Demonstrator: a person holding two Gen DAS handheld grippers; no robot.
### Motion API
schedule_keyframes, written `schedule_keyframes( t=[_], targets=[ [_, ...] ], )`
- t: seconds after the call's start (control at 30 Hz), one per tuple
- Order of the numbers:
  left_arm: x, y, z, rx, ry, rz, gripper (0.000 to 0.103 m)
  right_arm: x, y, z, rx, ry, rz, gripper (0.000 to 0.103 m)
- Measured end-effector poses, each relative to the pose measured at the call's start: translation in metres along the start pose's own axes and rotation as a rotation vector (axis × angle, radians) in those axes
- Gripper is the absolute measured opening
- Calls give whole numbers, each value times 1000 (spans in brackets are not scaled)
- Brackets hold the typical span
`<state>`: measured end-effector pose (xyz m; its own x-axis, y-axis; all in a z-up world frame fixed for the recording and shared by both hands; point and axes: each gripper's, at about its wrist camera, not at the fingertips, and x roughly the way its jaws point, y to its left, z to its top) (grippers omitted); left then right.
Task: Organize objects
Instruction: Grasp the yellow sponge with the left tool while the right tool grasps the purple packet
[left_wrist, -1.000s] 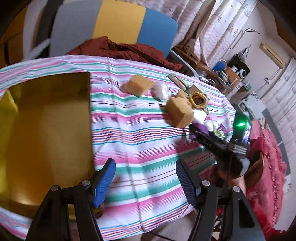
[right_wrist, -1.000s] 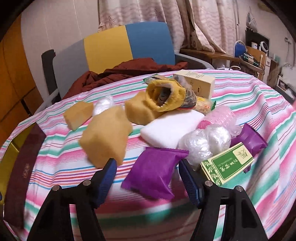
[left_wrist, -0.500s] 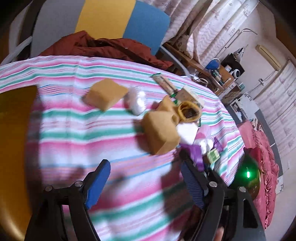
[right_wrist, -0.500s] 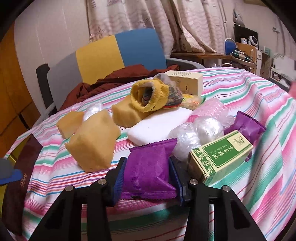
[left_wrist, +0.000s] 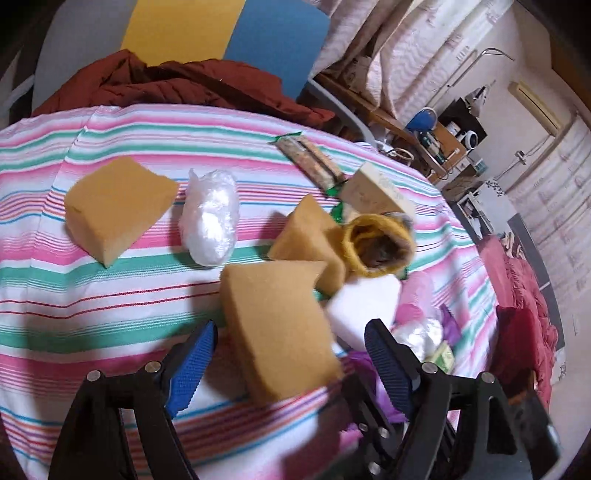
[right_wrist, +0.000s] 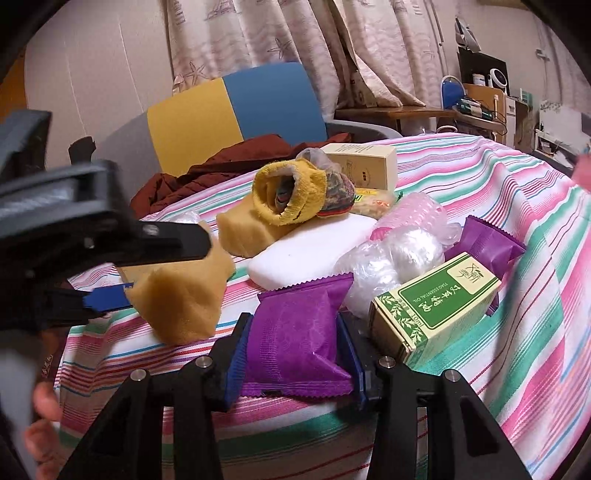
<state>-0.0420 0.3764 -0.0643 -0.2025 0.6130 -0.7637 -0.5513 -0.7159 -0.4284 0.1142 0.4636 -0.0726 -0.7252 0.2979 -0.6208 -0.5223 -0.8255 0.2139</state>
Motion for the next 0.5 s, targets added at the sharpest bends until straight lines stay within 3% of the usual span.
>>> schedule_keyframes(
  t=[0.17, 0.33, 0.5],
  targets=[
    [1, 4, -4, 61, -30, 42, 75, 1, -1, 0, -4, -1, -6, 46],
    [-5, 27, -8, 30, -59, -70, 61, 1, 0, 0, -8, -2, -11, 46],
    [-12, 31, -16, 51, -70, -96, 54, 1, 0, -1, -12, -2, -17, 46]
  ],
)
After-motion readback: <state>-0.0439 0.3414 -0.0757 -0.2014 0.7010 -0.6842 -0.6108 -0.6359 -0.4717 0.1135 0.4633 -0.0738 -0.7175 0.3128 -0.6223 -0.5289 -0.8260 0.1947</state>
